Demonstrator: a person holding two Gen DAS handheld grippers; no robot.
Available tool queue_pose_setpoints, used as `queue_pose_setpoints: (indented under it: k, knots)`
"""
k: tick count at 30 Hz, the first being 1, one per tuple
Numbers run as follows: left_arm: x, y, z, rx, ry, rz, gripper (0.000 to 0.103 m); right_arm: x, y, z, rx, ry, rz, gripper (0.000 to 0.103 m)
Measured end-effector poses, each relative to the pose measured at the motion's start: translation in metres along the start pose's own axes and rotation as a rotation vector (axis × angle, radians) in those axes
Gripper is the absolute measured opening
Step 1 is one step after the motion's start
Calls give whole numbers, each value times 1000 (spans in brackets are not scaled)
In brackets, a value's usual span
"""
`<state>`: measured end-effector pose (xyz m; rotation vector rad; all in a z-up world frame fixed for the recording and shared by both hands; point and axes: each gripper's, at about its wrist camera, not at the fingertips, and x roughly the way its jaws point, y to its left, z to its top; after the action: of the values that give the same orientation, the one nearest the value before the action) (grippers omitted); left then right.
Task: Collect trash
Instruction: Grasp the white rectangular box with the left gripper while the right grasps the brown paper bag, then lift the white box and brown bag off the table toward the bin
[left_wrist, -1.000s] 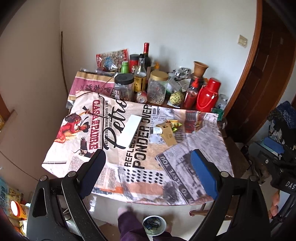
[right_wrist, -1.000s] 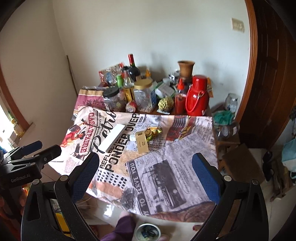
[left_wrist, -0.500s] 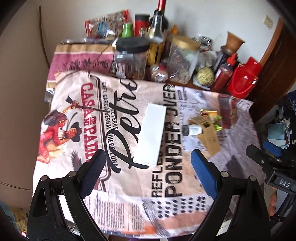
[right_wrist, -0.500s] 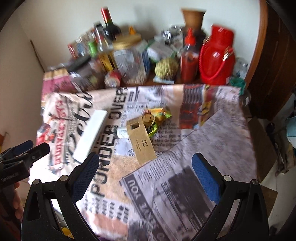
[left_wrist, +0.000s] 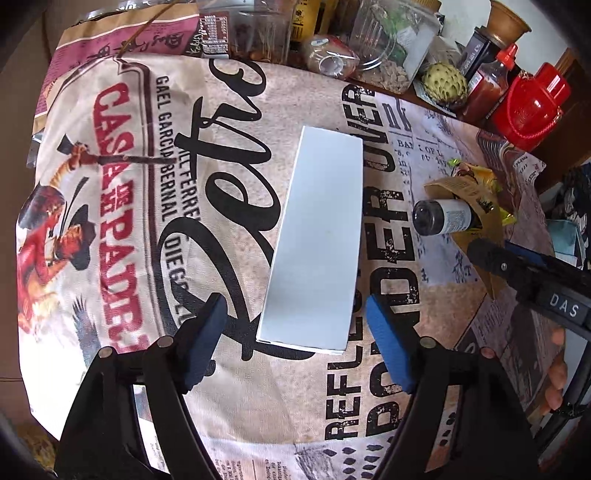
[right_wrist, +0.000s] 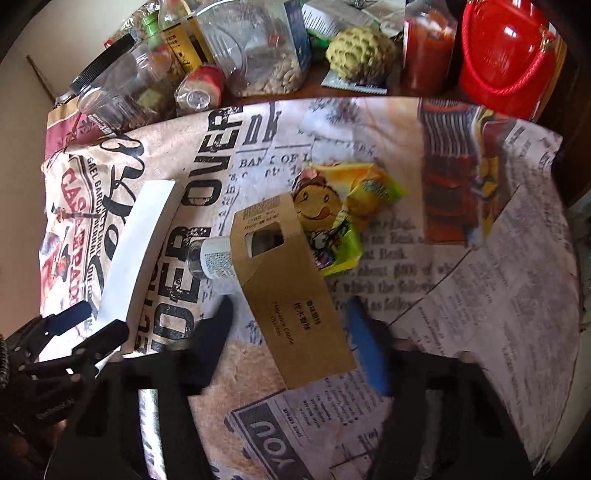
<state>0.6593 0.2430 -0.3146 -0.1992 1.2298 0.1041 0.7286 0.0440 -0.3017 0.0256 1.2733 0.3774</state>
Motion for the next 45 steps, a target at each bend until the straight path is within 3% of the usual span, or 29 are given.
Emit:
queue_pose_setpoints:
  k: [3, 9, 17, 18, 21, 26, 32, 34, 36, 39, 45]
  knots:
    - [2, 1, 0, -1, 3, -15, 71, -1, 1, -1, 2, -19, 10, 40]
    - [7, -3, 8, 19, -6, -20, 71, -33, 0, 4, 22, -100, 24, 38]
    - [17, -12, 13, 51, 17, -13, 57, -74, 3, 20, 35, -207, 52, 37]
    - [18, -14, 14, 59, 14, -2, 52, -80, 4, 22, 36, -221, 57, 37]
    - [20, -17, 19, 73, 18, 0, 52, -91, 5, 26, 35, -253, 68, 37]
    - [20, -17, 27, 24, 17, -32, 51, -86, 20, 21, -54, -230, 31, 37]
    - [-12, -5, 27, 4, -38, -46, 51, -78, 22, 16, -34, -187, 110, 37]
    - [-24, -2, 26, 1, -60, -41, 51, -81, 28, 16, -67, -216, 52, 37]
    - [-34, -1, 24, -3, -83, -34, 51, -81, 45, 13, -178, -257, -59, 37]
    - [-44, 1, 21, 0, -111, -18, 51, -71, 63, 10, -316, -263, -132, 37]
    - [-53, 3, 12, 9, -136, -14, 50, -59, 77, 8, -445, -301, -298, 37]
